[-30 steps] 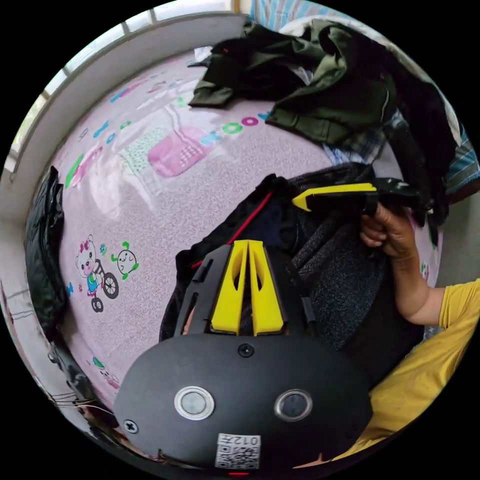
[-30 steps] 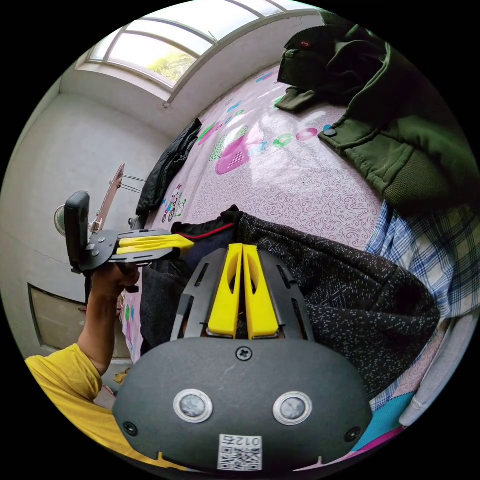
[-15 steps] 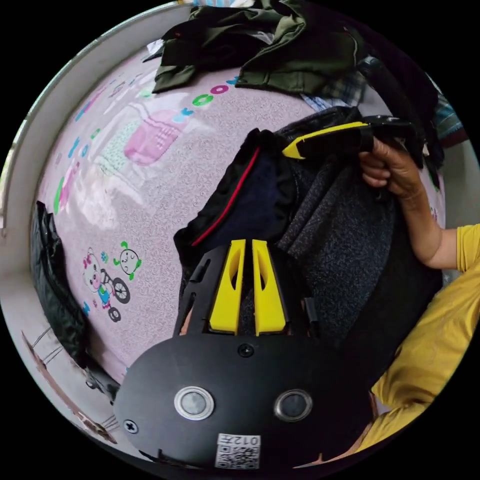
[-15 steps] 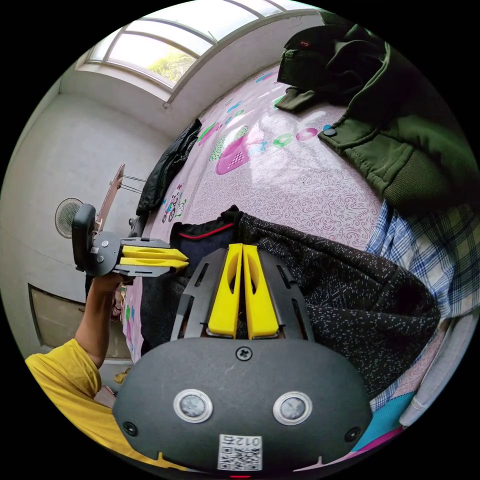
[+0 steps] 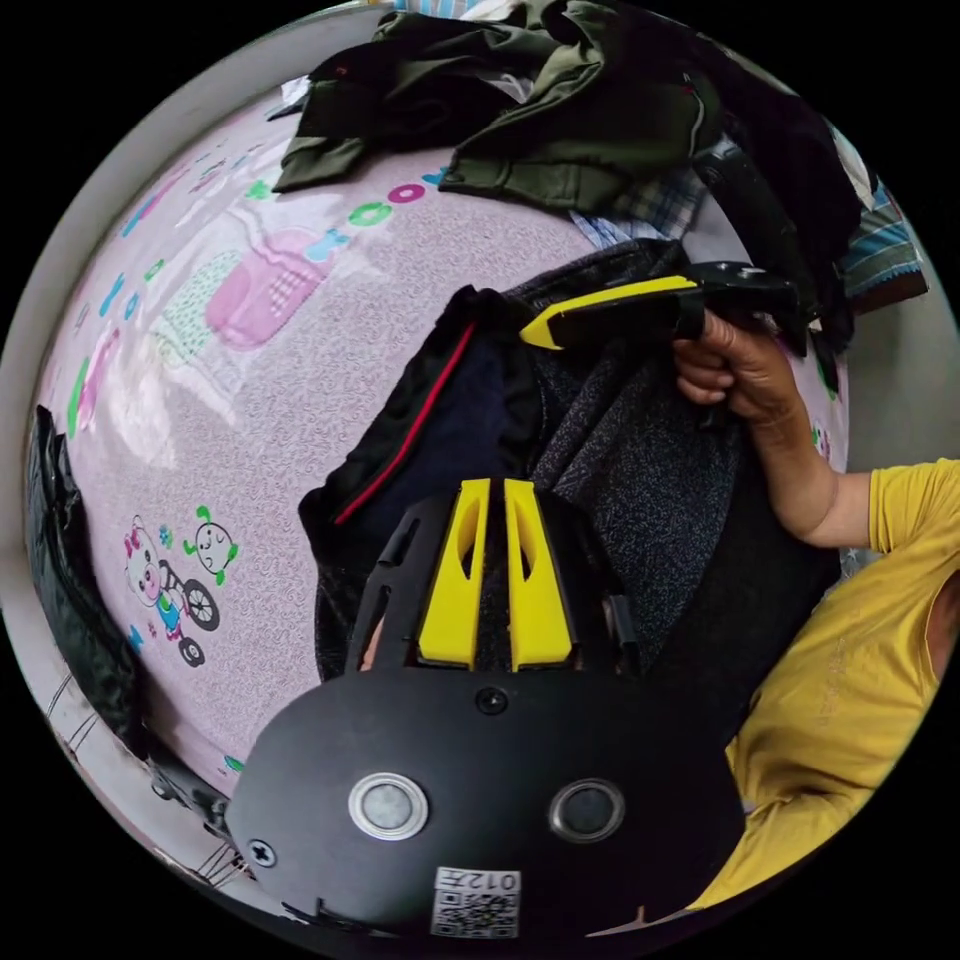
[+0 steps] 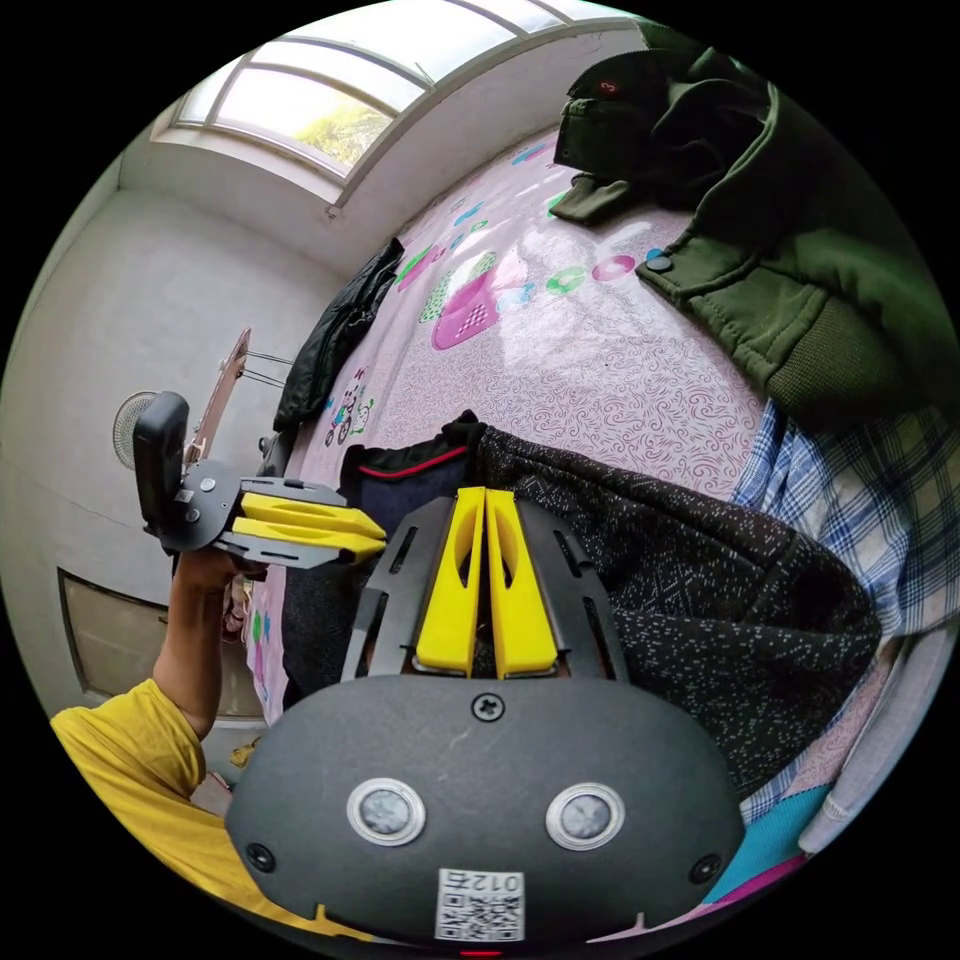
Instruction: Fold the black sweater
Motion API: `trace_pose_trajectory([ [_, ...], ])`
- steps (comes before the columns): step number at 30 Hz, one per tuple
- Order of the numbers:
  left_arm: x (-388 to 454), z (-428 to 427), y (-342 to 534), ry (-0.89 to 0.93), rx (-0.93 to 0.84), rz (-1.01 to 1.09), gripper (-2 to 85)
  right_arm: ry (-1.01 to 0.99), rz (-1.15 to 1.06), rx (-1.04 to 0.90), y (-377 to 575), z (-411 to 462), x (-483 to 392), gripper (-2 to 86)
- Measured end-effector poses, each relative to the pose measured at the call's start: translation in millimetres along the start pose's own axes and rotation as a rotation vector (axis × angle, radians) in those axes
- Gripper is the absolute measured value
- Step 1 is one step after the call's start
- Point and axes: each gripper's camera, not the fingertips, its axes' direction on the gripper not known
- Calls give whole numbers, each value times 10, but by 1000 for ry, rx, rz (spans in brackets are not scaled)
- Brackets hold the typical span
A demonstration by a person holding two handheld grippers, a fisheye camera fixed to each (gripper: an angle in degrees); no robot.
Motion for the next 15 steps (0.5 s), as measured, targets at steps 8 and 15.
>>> trace_pose_trajectory([
  [8,60,46,102,-82,-20,80,1,-2,1,0,88,176,29,1],
  [15,55,42,300,-213,43,3,-1,21,-10,2,194,378,-11,2],
])
